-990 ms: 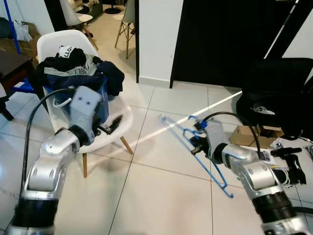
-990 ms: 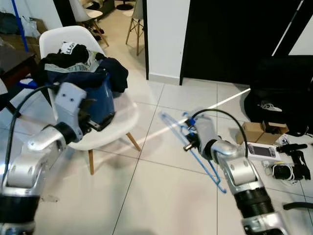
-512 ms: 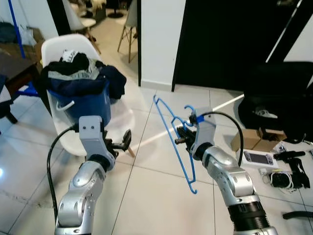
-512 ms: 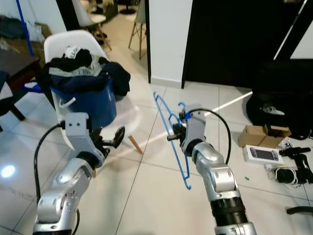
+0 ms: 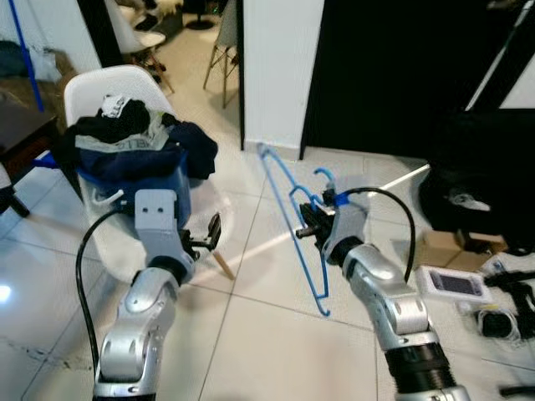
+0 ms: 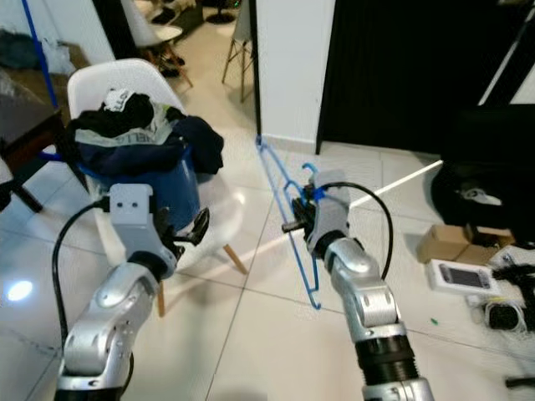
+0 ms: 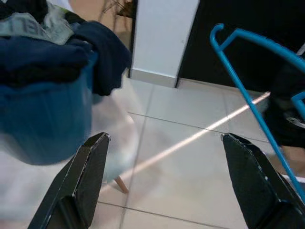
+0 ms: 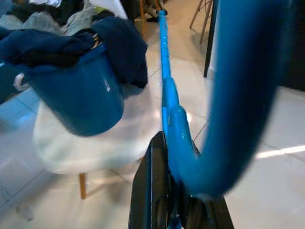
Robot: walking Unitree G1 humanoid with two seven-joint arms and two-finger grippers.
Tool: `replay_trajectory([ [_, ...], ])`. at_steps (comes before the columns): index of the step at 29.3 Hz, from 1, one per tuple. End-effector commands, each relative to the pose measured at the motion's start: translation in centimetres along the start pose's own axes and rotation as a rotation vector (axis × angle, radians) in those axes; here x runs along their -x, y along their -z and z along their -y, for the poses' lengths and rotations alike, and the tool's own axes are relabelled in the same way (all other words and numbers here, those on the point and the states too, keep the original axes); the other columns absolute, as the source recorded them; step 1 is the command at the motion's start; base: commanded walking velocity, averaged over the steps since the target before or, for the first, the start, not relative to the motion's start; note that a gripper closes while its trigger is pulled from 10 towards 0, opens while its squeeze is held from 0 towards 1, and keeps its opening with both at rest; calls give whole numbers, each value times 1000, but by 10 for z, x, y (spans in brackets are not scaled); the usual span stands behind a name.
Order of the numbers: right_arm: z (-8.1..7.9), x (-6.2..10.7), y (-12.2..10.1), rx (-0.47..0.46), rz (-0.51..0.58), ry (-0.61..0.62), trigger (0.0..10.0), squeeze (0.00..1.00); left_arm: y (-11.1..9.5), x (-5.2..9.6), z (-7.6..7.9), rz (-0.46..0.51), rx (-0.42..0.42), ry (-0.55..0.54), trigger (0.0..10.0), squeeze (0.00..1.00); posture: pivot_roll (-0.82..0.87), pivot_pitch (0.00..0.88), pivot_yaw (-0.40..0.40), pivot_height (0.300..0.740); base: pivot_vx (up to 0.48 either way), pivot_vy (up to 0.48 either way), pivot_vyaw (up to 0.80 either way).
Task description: Hang hanger
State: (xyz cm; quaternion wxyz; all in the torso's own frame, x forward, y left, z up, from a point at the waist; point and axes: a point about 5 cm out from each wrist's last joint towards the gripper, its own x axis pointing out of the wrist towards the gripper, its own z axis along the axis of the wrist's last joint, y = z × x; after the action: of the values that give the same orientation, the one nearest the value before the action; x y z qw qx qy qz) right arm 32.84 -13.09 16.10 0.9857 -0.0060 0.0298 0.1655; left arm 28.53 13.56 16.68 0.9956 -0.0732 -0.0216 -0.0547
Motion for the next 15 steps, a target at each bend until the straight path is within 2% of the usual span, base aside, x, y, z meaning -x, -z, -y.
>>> replay_trajectory([
  [1, 0, 0, 1, -10, 11, -1, 10000, 0, -2, 0, 2, 3, -8, 1, 10000, 0, 28, 139, 3, 740, 375, 0, 788],
  [2, -1, -1, 1, -19, 16, -3, 10000, 0, -3, -1, 2, 11, -19, 5, 10000, 0, 26, 139, 4, 740, 371, 0, 738],
  [8, -1, -1, 2, -22, 21, -6, 10000, 0, -11, -5, 3, 42, -64, 26, 10000, 0, 23, 137, 2, 740, 370, 0, 0],
  [11, 0, -2, 2, -18, 18, 0, 10000, 0, -24, -10, 5, 90, -100, 48, 10000, 0, 22, 135, 0, 740, 354, 0, 0],
  [15, 0, -2, 2, -21, 18, 4, 10000, 0, -31, -12, 4, 114, -112, 51, 10000, 0, 21, 134, 0, 740, 354, 0, 0],
])
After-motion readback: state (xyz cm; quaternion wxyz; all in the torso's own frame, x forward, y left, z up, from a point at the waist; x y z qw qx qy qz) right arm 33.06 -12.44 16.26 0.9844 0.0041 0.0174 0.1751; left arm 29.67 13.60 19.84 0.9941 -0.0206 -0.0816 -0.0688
